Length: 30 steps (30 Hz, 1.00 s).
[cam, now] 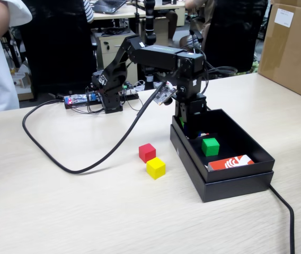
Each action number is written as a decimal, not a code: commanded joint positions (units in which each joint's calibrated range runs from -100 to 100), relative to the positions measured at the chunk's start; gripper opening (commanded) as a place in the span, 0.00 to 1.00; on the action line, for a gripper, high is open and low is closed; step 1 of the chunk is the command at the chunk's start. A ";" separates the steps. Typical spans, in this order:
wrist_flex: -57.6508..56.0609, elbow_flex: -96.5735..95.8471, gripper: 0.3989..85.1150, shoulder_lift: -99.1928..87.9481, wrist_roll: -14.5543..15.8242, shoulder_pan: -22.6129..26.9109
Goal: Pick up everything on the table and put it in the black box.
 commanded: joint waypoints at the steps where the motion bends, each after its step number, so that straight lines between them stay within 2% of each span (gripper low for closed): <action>1: -1.34 4.94 0.31 0.75 0.15 0.20; 5: -1.34 4.76 0.43 -0.06 0.15 0.29; 8: -1.34 4.31 0.43 -6.60 0.15 0.34; 13: -1.34 1.68 0.43 -27.82 -0.98 -0.88; 16: -1.34 -8.75 0.43 -45.38 -4.54 -3.03; 20: -1.08 -19.72 0.43 -54.68 -7.77 -6.20; 25: 4.28 -31.87 0.43 -54.10 -11.62 -10.99; 30: 4.62 -31.59 0.43 -41.94 -11.67 -11.62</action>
